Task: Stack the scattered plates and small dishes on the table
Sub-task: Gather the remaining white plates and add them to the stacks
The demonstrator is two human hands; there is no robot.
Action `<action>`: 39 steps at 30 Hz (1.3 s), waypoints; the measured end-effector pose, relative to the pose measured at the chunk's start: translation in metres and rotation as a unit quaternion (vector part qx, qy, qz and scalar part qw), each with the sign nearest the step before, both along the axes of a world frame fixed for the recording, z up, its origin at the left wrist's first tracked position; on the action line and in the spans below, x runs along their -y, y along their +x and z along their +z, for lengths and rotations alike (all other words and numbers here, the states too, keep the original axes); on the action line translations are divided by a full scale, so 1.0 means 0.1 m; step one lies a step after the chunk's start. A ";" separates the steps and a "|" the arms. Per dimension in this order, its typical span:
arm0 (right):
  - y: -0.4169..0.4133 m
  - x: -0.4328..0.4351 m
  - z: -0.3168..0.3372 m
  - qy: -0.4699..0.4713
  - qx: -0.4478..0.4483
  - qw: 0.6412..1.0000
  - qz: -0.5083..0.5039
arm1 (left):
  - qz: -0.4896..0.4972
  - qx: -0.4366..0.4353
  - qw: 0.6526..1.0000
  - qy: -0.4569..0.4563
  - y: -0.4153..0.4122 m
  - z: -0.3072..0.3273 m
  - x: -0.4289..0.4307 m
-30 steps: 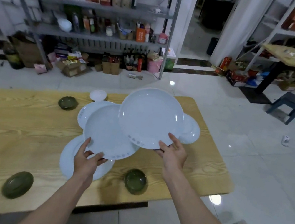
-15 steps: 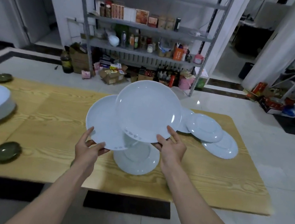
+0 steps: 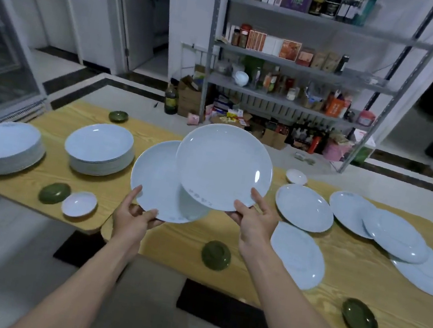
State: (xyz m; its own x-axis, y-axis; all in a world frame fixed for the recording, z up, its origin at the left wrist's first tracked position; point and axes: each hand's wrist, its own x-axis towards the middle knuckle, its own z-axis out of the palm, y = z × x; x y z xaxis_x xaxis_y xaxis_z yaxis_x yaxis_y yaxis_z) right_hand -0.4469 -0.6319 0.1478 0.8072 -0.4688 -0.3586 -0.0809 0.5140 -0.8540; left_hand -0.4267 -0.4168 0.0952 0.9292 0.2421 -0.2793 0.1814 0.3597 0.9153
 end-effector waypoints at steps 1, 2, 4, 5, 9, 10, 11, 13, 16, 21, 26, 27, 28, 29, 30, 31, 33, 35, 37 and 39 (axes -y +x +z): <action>0.10 -0.14 0.01 -0.001 -0.002 1.000 0.008 | 0.011 -0.002 1.000 -0.004 0.06 -0.01 -0.12; 0.20 -0.27 0.01 -0.005 -0.004 1.000 0.014 | 0.022 -0.004 1.000 -0.008 0.13 -0.02 -0.24; 0.41 -0.52 0.00 -0.011 -0.003 1.000 0.026 | 0.037 -0.009 0.999 -0.009 0.28 -0.02 -0.47; 0.53 -0.64 0.00 -0.010 -0.002 0.999 0.032 | 0.042 -0.007 0.999 -0.010 0.38 -0.02 -0.58; 1.07 -1.08 0.00 0.000 0.008 0.999 0.050 | 0.056 0.002 0.998 -0.005 0.84 -0.05 -1.04; 1.20 -1.19 -0.01 0.002 0.009 0.999 0.051 | 0.060 0.001 0.998 -0.003 0.96 -0.07 -1.16; 1.33 -1.28 -0.01 0.004 0.009 0.999 0.052 | 0.065 -0.003 0.998 -0.002 1.07 -0.07 -1.27; 1.59 -1.47 -0.02 0.006 0.006 0.999 0.052 | 0.072 -0.011 0.997 0.001 1.28 -0.05 -1.48; 1.88 -1.71 -0.02 0.001 0.006 0.998 0.060 | 0.076 -0.013 0.997 0.002 1.57 -0.07 -1.75; 2.24 -2.05 -0.06 -0.016 -0.007 0.998 0.059 | 0.071 -0.028 0.997 0.008 1.95 -0.16 -2.17; 2.56 -2.47 -0.16 -0.028 -0.020 0.999 0.036 | 0.037 -0.050 0.998 0.020 2.43 -0.23 -2.58; 2.60 -2.53 -0.19 -0.029 -0.025 0.999 0.027 | 0.026 -0.056 0.998 0.029 2.51 -0.25 -2.65; 2.63 -2.60 -0.22 -0.030 -0.031 0.999 0.018 | 0.015 -0.063 0.997 0.035 2.59 -0.30 -2.71; 2.65 -2.67 -0.25 -0.032 -0.036 0.999 0.010 | 0.006 -0.071 0.997 0.038 2.65 -0.34 -2.77; 2.67 -2.74 -0.27 -0.032 -0.041 0.999 0.003 | -0.002 -0.078 0.996 0.040 2.72 -0.39 -2.83; 2.68 -2.80 -0.30 -0.030 -0.044 0.999 -0.005 | -0.011 -0.084 0.995 0.042 2.79 -0.43 -2.88; 2.73 -2.91 -0.34 -0.028 -0.047 0.998 -0.020 | -0.028 -0.097 0.994 0.051 2.93 -0.49 -2.97; 2.78 -3.02 -0.38 -0.027 -0.053 0.998 -0.033 | -0.046 -0.112 0.991 0.057 3.05 -0.56 -3.06; 2.81 -3.12 -0.44 -0.020 -0.056 0.997 -0.044 | -0.064 -0.122 0.989 0.054 3.14 -0.62 -3.13; 2.84 -3.21 -0.50 -0.014 -0.060 0.997 -0.052 | -0.077 -0.130 0.987 0.058 3.22 -0.69 -3.21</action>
